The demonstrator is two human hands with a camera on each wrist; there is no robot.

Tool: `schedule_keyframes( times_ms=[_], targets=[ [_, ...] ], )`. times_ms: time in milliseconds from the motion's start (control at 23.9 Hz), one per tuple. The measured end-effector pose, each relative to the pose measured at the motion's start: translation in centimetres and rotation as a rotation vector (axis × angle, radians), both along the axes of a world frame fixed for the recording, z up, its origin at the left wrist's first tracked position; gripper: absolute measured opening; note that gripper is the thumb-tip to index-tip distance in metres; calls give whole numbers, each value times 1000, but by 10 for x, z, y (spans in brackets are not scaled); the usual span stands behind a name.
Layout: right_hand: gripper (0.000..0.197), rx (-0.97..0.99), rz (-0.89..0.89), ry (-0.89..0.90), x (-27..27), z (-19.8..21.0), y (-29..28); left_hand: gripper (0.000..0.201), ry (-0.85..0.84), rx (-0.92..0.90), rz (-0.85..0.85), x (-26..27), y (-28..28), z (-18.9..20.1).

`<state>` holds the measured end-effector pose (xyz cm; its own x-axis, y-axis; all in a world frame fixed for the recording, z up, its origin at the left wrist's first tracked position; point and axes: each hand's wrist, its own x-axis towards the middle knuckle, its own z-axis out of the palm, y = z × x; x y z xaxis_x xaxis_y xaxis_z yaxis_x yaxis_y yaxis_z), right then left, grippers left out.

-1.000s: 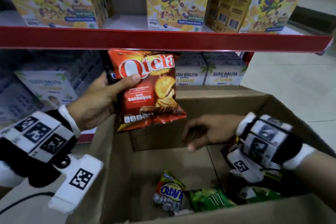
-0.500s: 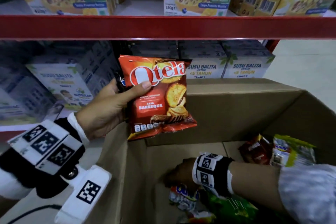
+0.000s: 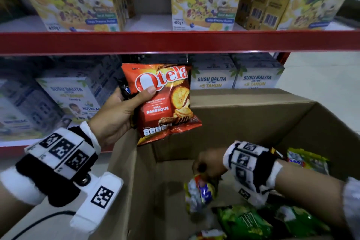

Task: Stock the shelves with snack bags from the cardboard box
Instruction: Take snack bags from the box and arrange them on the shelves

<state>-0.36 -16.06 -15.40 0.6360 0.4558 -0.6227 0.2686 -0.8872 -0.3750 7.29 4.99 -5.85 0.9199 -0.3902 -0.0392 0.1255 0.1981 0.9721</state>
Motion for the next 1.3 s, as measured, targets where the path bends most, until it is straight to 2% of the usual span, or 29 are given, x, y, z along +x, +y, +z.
schedule_keyframes(
  times_ms=[167,209,293,418,460,544,628,711,795,962,1088,1297],
  targets=[
    [2,262,-229,-209,-20,104,-50,68,-55,-33,50,-6,-10,3],
    [5,342,-302,-279,-29,127,-64,71,-76,-40,54,-7,-14,5],
    [18,594,-555,-398,-47,162,-87,76,-102,-50,72,-12,-25,8],
    [52,896,-916,-594,-63,186,-101,76,-109,-75,102,-23,-44,9],
    [55,950,-980,-621,-64,188,-102,77,-114,-78,87,-26,-51,9],
    [45,1100,-1078,-593,-65,191,-95,78,-132,-91,54,-32,-63,12],
    [31,1280,-1098,-510,-66,194,-85,77,-146,-112,44,-37,-73,20],
    [56,1379,-1041,-473,-66,196,-77,79,-167,-131,42,-41,-81,28],
    [74,1353,-1023,-564,-65,198,-69,79,-215,-130,52,-44,-87,38],
    [50,1198,-1028,-629,-53,217,-60,68,-308,-122,45,-41,-95,72],
    [46,1214,-1024,-603,-41,242,-60,65,-299,-153,26,-33,-100,103],
    [48,1274,-958,-562,-37,273,-64,98,-256,-151,-114,-30,-103,131]
  ],
)
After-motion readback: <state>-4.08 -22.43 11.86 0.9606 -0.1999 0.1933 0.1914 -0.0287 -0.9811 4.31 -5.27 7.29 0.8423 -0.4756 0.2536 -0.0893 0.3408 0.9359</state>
